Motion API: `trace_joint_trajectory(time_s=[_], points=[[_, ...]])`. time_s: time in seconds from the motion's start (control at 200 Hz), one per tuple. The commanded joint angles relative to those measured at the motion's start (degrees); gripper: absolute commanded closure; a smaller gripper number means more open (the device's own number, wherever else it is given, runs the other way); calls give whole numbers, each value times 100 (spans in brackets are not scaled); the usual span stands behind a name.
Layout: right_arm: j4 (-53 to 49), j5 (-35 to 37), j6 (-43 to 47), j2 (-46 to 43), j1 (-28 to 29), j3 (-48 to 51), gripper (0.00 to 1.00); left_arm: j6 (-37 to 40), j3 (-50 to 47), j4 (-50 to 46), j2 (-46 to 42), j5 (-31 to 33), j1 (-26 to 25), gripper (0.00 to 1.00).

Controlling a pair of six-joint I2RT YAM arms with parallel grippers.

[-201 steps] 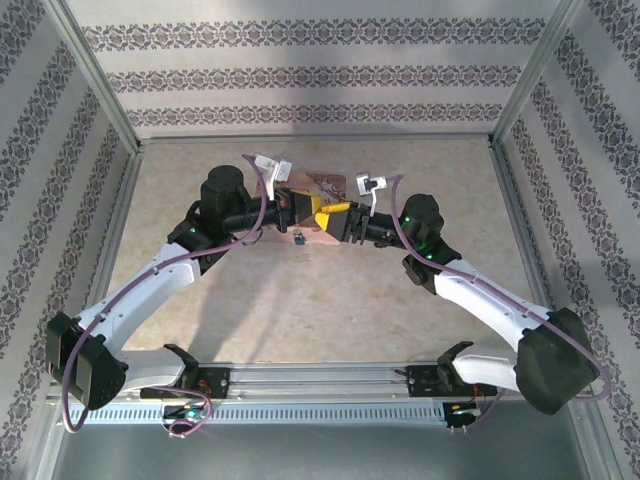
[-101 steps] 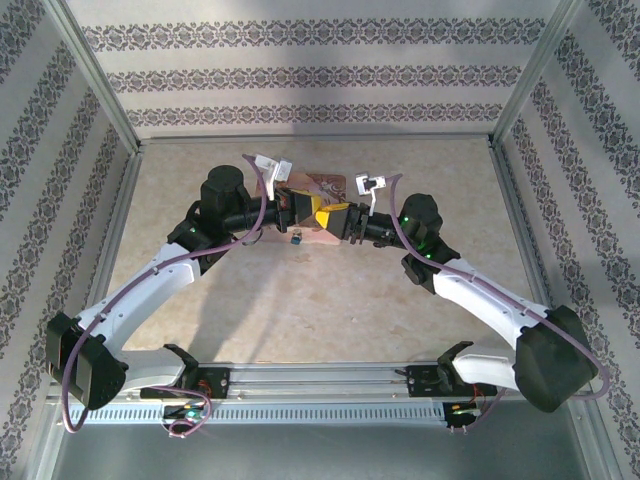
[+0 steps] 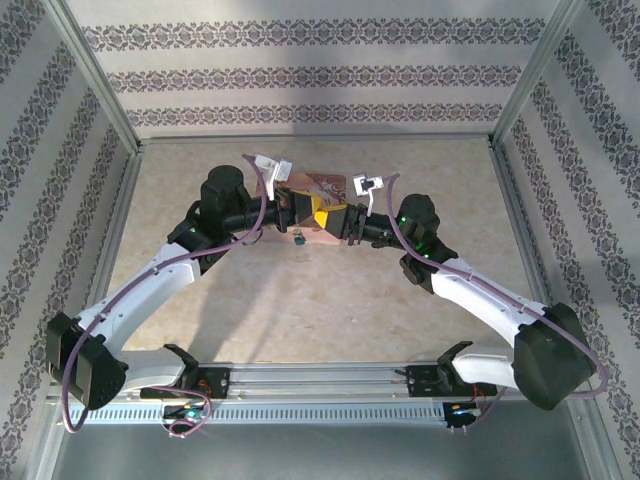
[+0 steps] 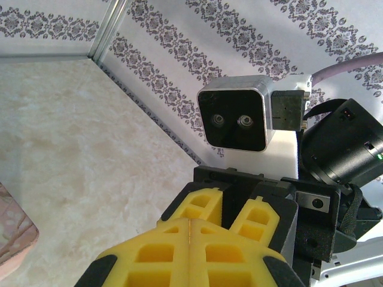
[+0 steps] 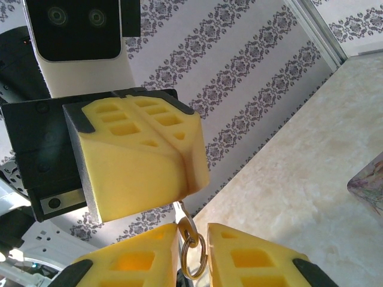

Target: Unlock a padlock with a key

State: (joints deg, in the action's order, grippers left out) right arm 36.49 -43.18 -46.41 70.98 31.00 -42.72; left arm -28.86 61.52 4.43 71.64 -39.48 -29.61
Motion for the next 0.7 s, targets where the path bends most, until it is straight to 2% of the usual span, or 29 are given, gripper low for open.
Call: trace_joint_trajectory(time_s=[0.0,0.345,0.695], points=[[165,59,-7,-127,20,-35,75,128,62,-13,-71,-120,7,100],[128,73,-2,-182,-33,-17,76,179,62,-86,-71,-111,4,100],[69,90,-8,-168,-42,0,87,167,62,-87,-71,-66,7,100]])
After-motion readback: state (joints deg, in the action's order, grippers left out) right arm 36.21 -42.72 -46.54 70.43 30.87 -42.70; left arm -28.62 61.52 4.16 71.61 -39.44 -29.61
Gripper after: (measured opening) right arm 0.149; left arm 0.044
